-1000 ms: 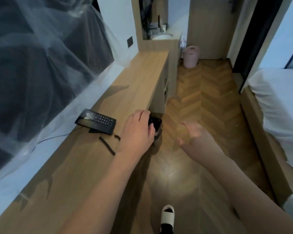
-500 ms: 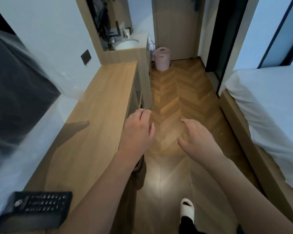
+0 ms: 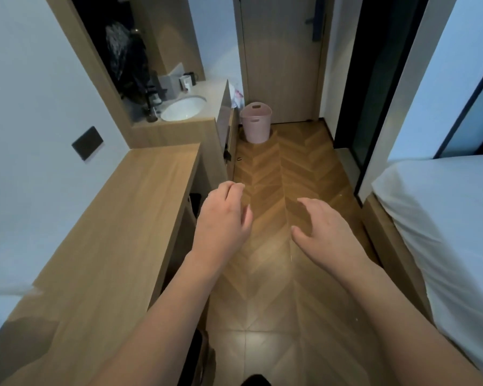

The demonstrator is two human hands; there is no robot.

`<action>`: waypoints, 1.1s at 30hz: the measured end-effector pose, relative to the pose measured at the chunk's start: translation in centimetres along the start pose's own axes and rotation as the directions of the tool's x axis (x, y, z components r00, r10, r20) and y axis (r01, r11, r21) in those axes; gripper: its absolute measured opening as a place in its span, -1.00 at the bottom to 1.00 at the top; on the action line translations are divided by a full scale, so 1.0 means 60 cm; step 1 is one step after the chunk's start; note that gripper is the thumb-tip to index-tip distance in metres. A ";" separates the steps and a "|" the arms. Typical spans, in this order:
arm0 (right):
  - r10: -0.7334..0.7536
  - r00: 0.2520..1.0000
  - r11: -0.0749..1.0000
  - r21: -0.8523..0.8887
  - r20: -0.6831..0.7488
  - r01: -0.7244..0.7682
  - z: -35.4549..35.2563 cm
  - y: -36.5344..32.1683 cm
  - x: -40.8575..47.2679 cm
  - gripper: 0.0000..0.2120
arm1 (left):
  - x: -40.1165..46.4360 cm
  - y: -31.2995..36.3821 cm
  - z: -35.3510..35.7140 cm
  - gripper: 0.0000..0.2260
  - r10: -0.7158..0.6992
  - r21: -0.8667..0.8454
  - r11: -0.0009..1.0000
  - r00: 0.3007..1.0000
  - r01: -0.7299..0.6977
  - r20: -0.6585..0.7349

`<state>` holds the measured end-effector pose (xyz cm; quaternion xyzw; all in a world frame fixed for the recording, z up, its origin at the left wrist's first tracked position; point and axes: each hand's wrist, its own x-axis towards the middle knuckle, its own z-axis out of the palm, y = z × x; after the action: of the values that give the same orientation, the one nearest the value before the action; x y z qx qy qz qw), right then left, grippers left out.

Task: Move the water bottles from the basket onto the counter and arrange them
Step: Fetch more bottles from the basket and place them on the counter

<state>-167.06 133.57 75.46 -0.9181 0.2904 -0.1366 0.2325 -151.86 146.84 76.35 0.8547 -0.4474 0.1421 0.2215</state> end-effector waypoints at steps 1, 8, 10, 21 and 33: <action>0.004 1.000 1.000 0.001 0.007 -0.004 -0.002 0.015 0.038 -0.42 | 0.035 -0.003 0.024 -0.62 0.002 0.007 1.000 1.000 -0.002 0.022; 0.000 1.000 1.000 -0.010 0.000 0.000 -0.004 0.122 0.367 -0.41 | 0.329 -0.052 0.200 -0.63 -0.032 -0.022 0.999 0.999 0.032 0.002; 0.008 1.000 0.999 -0.036 0.011 -0.008 -0.016 0.149 0.464 -0.40 | 0.422 -0.069 0.245 -0.63 -0.053 -0.049 0.997 0.999 0.053 0.000; 0.052 0.998 0.998 -0.042 0.019 -0.051 -0.049 0.325 0.961 -0.41 | 0.907 -0.099 0.473 -0.60 -0.016 -0.070 0.997 0.998 0.021 0.067; 0.002 0.999 1.000 0.022 0.045 -0.003 -0.102 0.521 1.562 -0.41 | 1.459 -0.140 0.702 -0.64 -0.110 -0.028 0.994 0.994 0.110 0.004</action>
<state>-109.69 52.88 75.72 -0.9180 0.2848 -0.1186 0.2491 -94.08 68.27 76.55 0.8750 -0.4021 0.1221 0.2405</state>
